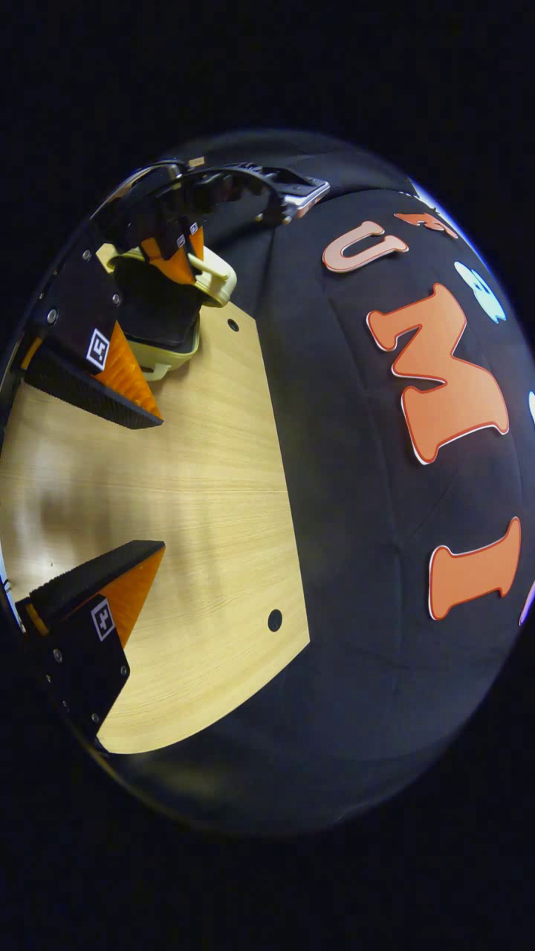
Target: First open the suitcase, pack the skin care products into it, and then close the suitcase.
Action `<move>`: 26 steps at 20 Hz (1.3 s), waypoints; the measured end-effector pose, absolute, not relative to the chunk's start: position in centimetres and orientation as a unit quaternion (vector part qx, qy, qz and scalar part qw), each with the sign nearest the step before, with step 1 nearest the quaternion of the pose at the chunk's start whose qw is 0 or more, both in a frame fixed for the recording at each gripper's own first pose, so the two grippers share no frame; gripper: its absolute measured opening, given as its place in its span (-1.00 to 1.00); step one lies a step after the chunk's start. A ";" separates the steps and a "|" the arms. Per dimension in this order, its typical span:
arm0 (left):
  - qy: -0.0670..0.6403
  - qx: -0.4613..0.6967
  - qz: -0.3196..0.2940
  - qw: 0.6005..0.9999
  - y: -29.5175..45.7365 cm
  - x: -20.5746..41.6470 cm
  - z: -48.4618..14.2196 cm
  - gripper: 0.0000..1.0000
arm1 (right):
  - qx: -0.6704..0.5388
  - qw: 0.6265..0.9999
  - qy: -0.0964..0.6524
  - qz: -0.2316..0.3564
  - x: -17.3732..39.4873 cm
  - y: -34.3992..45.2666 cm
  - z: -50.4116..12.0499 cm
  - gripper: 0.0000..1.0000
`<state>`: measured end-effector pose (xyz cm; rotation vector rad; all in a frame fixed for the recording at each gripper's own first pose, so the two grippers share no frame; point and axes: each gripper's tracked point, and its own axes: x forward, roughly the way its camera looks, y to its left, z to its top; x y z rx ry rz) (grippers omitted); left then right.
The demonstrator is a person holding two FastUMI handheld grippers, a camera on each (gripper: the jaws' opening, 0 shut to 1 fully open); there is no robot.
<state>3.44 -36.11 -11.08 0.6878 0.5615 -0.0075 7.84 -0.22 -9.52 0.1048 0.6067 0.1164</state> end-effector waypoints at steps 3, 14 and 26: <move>0.319 0.311 -0.047 0.894 -38.8 2.7 -17.0 -0.79 | 0.049 0.950 0.306 0.045 6.8 -1.6 -10.3 0.91; 0.360 0.282 -0.043 0.888 -40.5 2.3 -24.4 -0.65 | 0.034 0.945 0.325 0.031 4.1 -2.4 -11.9 0.91; 0.192 0.155 -0.095 0.964 -40.6 2.1 -9.3 0.99 | 0.022 0.961 0.274 0.021 3.7 2.5 -8.5 0.92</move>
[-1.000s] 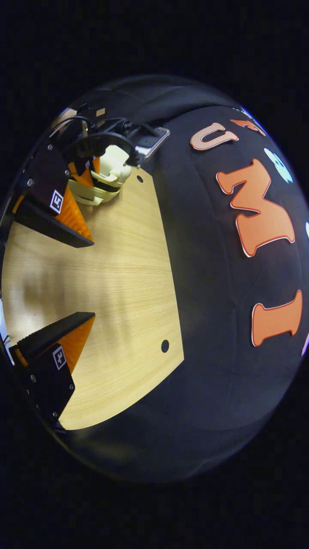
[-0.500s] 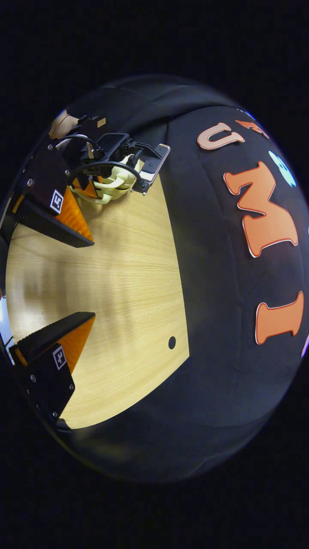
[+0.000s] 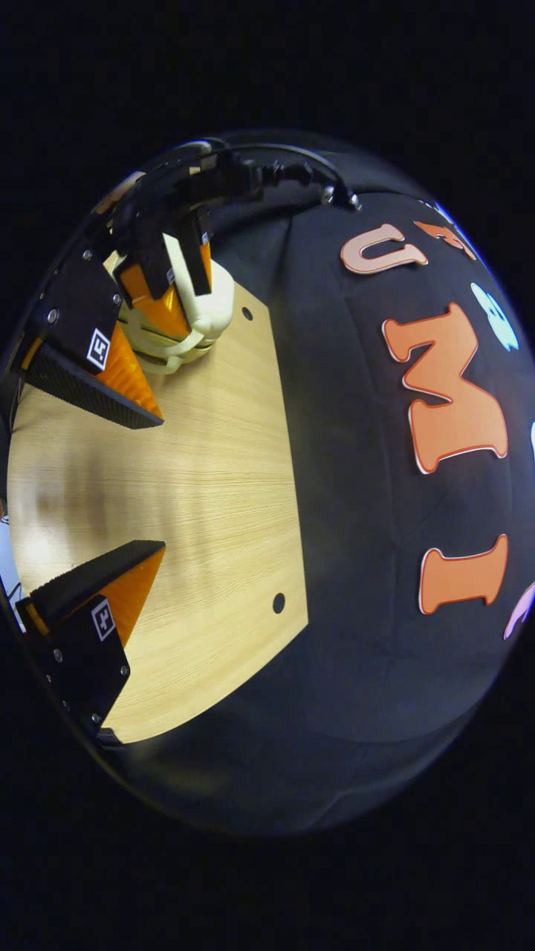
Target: First open the suitcase, pack the skin care products into it, and then close the suitcase.
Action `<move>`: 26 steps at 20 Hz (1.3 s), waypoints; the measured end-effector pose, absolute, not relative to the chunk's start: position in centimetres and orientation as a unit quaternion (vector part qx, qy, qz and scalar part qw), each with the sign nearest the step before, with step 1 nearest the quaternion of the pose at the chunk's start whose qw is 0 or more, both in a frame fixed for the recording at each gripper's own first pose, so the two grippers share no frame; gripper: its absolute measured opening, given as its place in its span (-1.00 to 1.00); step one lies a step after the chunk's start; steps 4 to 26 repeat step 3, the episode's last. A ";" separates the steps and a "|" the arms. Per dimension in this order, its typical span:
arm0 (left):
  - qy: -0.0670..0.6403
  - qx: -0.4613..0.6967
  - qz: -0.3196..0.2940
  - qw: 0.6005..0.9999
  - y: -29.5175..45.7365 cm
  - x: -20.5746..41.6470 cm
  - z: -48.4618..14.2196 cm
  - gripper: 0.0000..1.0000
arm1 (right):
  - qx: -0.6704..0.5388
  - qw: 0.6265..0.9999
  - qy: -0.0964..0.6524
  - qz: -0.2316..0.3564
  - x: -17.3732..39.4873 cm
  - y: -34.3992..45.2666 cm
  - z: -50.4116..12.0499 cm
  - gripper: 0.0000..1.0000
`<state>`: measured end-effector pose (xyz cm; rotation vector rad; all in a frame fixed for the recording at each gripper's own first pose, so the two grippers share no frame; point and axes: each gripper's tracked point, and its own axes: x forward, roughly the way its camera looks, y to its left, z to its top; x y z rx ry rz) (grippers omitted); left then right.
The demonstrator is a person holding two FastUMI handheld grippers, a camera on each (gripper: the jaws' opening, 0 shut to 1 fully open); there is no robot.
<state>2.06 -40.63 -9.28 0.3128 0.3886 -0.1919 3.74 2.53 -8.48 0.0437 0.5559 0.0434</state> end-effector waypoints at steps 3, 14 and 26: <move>0.122 0.134 -0.083 0.980 -38.6 1.4 -3.8 0.96 | 0.024 0.973 0.228 0.006 4.1 3.2 -5.9 0.92; 0.122 0.134 -0.083 0.980 -38.6 1.4 -3.8 0.96 | 0.024 0.973 0.228 0.006 4.1 3.2 -5.9 0.92; 0.122 0.134 -0.083 0.980 -38.6 1.4 -3.8 0.96 | 0.024 0.973 0.228 0.006 4.1 3.2 -5.9 0.92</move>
